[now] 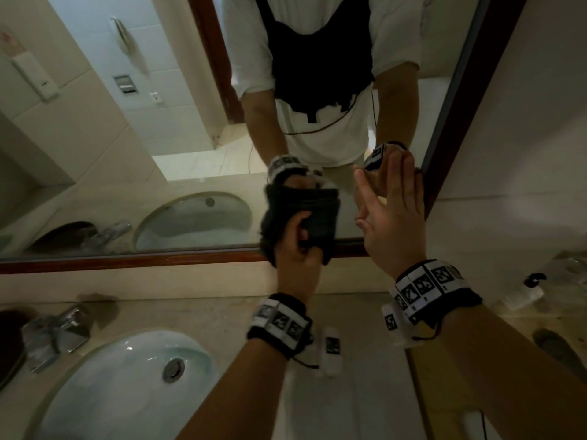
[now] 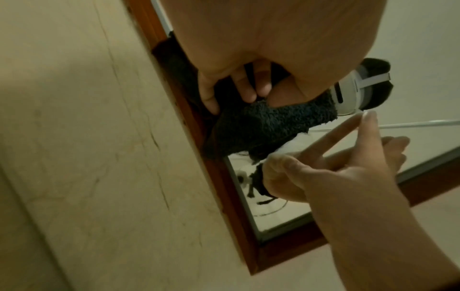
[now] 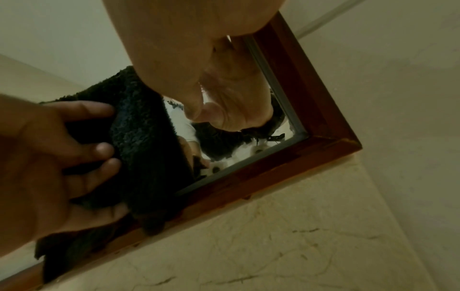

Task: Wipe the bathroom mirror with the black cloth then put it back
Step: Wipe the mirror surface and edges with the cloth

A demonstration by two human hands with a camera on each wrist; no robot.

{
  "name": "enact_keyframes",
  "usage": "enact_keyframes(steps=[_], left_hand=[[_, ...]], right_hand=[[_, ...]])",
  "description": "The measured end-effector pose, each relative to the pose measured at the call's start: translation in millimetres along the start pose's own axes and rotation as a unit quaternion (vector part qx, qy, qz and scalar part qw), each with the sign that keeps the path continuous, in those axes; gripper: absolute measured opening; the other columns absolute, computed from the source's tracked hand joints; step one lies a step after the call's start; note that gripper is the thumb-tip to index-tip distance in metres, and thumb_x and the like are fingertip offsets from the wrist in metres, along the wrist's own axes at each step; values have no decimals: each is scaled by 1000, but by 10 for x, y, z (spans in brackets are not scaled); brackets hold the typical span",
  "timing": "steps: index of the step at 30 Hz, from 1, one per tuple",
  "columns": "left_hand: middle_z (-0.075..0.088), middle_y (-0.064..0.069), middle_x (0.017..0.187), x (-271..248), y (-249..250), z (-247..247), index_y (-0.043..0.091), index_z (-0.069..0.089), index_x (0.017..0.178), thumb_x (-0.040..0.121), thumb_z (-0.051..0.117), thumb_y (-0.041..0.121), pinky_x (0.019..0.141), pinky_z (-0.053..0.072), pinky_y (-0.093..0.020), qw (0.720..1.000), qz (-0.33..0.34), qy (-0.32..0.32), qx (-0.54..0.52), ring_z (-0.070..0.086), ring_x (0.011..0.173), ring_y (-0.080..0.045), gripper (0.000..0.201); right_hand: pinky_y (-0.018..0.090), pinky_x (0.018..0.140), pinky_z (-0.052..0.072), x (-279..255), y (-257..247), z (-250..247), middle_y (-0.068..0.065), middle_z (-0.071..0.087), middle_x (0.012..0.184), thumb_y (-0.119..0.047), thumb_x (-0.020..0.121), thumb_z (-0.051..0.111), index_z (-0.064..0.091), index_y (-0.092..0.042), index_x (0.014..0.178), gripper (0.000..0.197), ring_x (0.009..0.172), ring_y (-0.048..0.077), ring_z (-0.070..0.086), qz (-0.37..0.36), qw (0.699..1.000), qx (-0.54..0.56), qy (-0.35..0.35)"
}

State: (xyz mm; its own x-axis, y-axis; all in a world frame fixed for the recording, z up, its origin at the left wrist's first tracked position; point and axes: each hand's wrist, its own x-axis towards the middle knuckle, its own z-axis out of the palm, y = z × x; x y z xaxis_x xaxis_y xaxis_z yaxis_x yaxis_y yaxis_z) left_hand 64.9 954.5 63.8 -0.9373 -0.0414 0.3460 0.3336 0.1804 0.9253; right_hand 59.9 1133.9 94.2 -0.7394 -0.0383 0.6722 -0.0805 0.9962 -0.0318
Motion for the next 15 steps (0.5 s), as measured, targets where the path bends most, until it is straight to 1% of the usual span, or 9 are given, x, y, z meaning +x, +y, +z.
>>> enact_keyframes(steps=[2,4,6,8,10,11,13,14,15], left_hand=[[56,-5,124,-19,41,133,31,54,122,72,56,11,93,53,-50,1000,6,-17,-8,56,114,-20,54],[57,-5,120,-14,5,103,26,54,123,72,56,8,92,53,-51,1000,10,-28,-10,57,112,-21,54],[56,-7,118,-7,-23,27,24,54,126,73,56,8,90,54,-51,999,17,-41,1,57,110,-21,55],[54,-12,123,4,-41,-20,22,53,128,73,57,11,90,54,-51,999,24,-46,14,56,114,-24,55],[52,-16,127,15,-60,-89,23,53,127,72,56,13,91,54,-50,999,17,-34,27,55,115,-26,56],[53,-14,126,23,-67,-144,23,53,126,72,56,12,90,55,-50,999,8,-22,26,56,113,-25,55],[56,-6,123,52,-99,-327,22,53,125,71,57,3,92,55,-48,1000,-18,6,12,58,112,-18,57],[56,-5,123,73,-121,-445,20,52,125,70,57,1,94,55,-47,999,-29,22,7,58,113,-17,59],[56,-7,124,101,-147,-593,19,50,125,69,56,0,96,53,-46,998,-39,41,4,58,114,-19,59]], right_hand=[[46,123,-5,-8,14,2,20,-3,163,-25,77,80,11,-31,157,106,151,37,-7,-4,1000,-1,6],[45,123,-6,-12,26,8,19,-4,163,-26,76,81,11,-31,157,107,151,36,-7,-7,1000,-7,6],[47,123,-4,-11,37,8,19,-5,163,-29,75,81,9,-31,157,109,151,38,-6,-8,1000,-11,2],[48,123,-1,-6,46,4,21,-2,163,-30,75,81,9,-32,157,109,151,41,-2,-9,1000,-11,2],[48,123,0,-9,44,-10,21,0,163,-30,75,80,10,-32,157,108,151,41,-1,-8,1000,-8,-1],[48,123,0,-12,48,-20,21,0,163,-30,75,80,10,-32,157,107,151,40,-2,-6,1000,-5,-1],[46,123,-1,-12,43,-24,21,0,163,-29,76,80,12,-32,157,106,151,38,-4,-6,1000,0,3],[45,123,-2,-14,48,-28,21,1,163,-28,77,80,12,-32,157,105,151,36,-5,-7,1000,2,5],[45,123,-2,-14,43,-28,21,2,163,-28,77,79,12,-32,157,104,151,35,-7,-7,1000,3,8]])
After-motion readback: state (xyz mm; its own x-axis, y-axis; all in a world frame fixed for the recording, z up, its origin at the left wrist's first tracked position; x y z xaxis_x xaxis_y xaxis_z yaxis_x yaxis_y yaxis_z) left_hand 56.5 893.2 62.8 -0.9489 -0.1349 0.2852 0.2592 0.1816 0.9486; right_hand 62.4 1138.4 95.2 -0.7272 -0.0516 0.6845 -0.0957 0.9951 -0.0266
